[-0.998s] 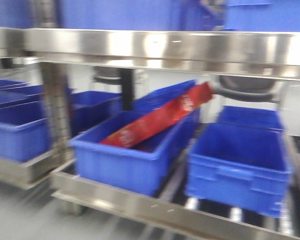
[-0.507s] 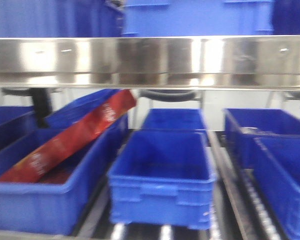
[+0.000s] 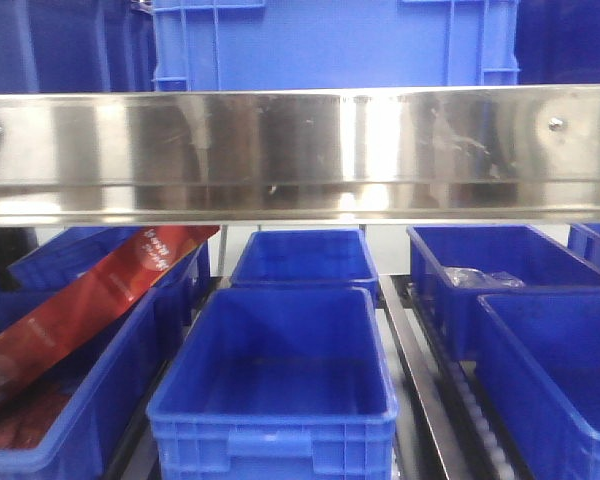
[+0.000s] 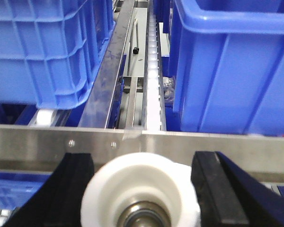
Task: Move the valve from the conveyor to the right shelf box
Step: 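Align the base in front of the blue boxes on the shelf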
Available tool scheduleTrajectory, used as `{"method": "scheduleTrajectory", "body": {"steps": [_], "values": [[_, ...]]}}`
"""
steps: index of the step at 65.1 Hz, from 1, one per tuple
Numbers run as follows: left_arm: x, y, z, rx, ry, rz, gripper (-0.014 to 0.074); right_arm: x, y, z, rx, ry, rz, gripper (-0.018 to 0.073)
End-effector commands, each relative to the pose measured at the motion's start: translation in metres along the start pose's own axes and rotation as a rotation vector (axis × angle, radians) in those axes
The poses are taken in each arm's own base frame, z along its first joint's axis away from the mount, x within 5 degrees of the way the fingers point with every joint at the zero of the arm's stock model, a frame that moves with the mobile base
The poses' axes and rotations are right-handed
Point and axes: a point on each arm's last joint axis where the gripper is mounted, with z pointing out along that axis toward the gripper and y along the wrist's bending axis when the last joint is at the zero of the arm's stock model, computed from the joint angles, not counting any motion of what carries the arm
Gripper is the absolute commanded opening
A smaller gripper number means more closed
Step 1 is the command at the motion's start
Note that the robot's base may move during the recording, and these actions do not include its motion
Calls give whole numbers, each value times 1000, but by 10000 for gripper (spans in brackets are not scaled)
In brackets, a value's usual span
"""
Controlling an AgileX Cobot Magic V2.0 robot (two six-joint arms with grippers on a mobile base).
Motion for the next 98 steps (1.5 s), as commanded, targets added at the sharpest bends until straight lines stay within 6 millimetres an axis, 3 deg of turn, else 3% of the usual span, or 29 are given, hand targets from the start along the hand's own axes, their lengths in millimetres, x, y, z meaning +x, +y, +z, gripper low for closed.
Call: {"method": "scheduleTrajectory", "body": {"steps": [1,87,98], "values": [[-7,0,-4,1,-73,-3,-111,-9,-1,-5,13,-89,-12,-162],[-7,0,-4,1,-73,-3,-111,-9,-1,-5,13,-89,-12,-162],[-17,1,-5,-14,-182,16,-111,-9,-1,-5,13,-89,-12,-162]]}}
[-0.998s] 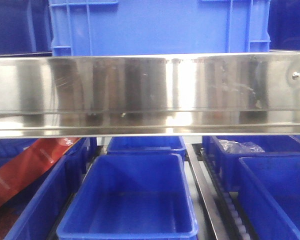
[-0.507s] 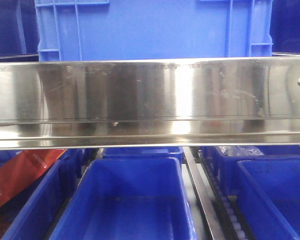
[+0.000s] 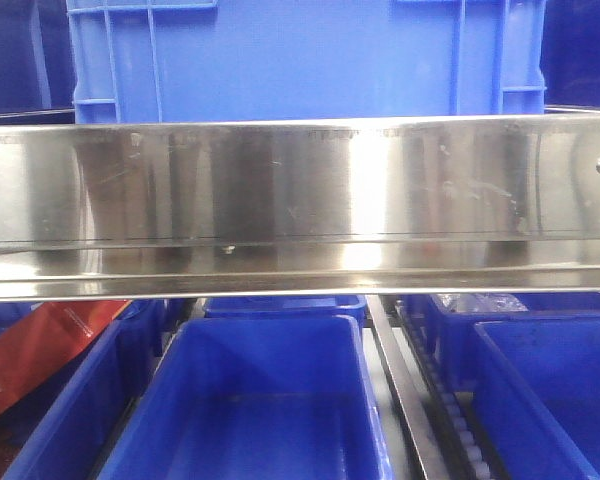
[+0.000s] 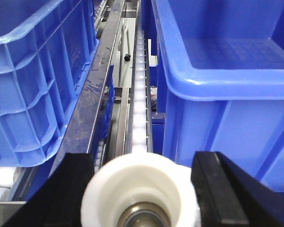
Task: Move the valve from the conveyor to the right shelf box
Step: 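Align the base in front of the blue boxes on the shelf, then lower both held valves into the blue shelf box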
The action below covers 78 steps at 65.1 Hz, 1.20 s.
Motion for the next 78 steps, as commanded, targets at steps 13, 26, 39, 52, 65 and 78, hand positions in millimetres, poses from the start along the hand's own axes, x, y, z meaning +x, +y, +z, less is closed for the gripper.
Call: {"method": "scheduleTrajectory", "body": {"steps": [13,26,39,52,65,78], "values": [[-18,1,-5,-7,-189,7,-111,-10,-1,-5,14,-100,-12,-162],[-18,0,-5,-6,-189,5,-111,-9,0,-5,7,-90,-4,-162],[-24,-4,12,48,-136,-74,-111,-22,4,-11,-38,-138,45,-163],[-44,-11,60,120,-16,-105,-111,-59,5,-14,-52,-193,33,-163],[-75,-24,109,257,60,-104,-111,-94,8,-1,-89,-212,49,-163],[-108,-34,159,341,129,-105,-111,-123,24,32,-186,-208,18,-163]]}}
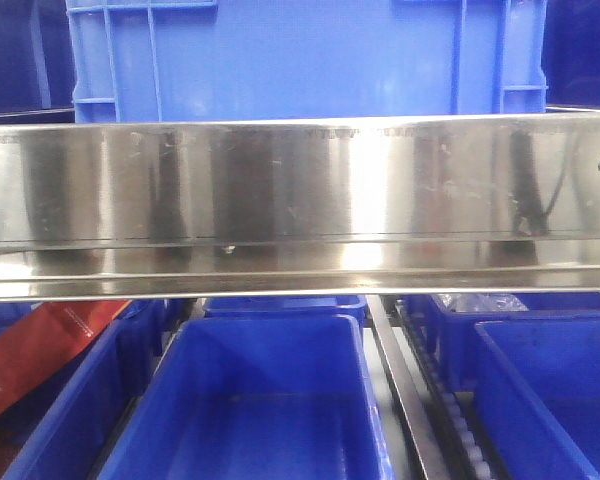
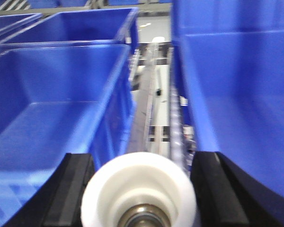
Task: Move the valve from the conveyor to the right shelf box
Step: 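Lower both held valves into the blue shelf box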
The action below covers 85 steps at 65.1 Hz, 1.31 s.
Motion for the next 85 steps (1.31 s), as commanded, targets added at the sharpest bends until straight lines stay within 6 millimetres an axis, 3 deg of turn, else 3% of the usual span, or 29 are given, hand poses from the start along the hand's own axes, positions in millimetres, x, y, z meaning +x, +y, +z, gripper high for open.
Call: {"method": "scheduleTrajectory", "body": {"steps": [1,10,25,33,46,59,74,85], "values": [[-20,-2,16,42,-34,-5,-111,-19,9,12,-49,-97,-34,-163],[-34,-17,48,127,-15,22,-111,-30,30,41,-143,-96,-62,-163],[-39,-65,104,239,7,118,-111,-50,61,85,-238,-127,-79,-163],[-33,-92,137,269,49,114,-111,-55,72,111,-259,-141,-80,-163],[-10,-124,185,320,144,81,-111,-43,81,158,-266,-139,-32,-163],[7,-120,209,298,206,77,-111,-24,82,189,-260,-55,-28,-163],[15,-96,227,233,242,59,-111,-5,83,215,-251,19,-31,-159],[20,-95,235,228,248,52,-111,8,87,228,-256,76,-37,-3]]}}
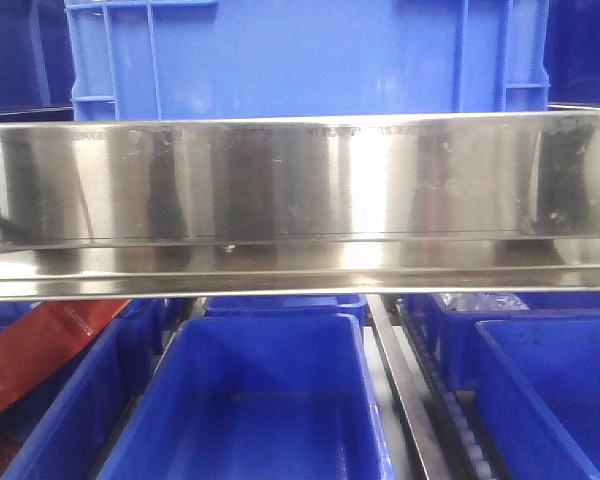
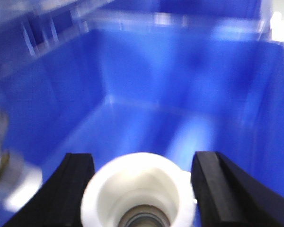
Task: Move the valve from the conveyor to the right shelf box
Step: 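Lower both held valves into the blue shelf box, then open both grippers to release the valves into the box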
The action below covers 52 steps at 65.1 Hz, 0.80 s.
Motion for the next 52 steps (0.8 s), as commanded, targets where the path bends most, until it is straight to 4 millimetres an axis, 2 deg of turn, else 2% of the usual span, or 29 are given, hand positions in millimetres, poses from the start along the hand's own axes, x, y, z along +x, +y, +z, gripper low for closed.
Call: {"method": "scheduleTrajectory", "body": {"steps": [1,7,10,16,22,31,36,45,48,52], "values": [[-8,0,-3,2,-54,-15,-111,-10,4,-2,-5,-74,-6,15],[-1,1,5,3,-5,-17,-73,-10,3,0,-3,-75,-5,125],[1,1,8,3,12,-17,-13,-10,3,0,-3,-75,-5,168],[3,2,9,3,18,-18,176,-9,3,0,-4,-72,-5,237],[2,2,9,4,14,-19,325,-9,3,0,-4,-70,-5,314],[1,2,9,3,3,-19,466,-8,4,0,-5,-61,-5,441],[1,2,9,3,3,-19,480,-8,4,0,-6,-57,-5,480],[1,2,9,2,-2,-19,475,-8,4,0,-6,-56,-5,473],[0,2,9,2,-9,-19,472,-8,4,0,-6,-56,-5,460],[0,2,9,1,-12,-19,442,-8,4,0,-6,-55,-5,398]]}}
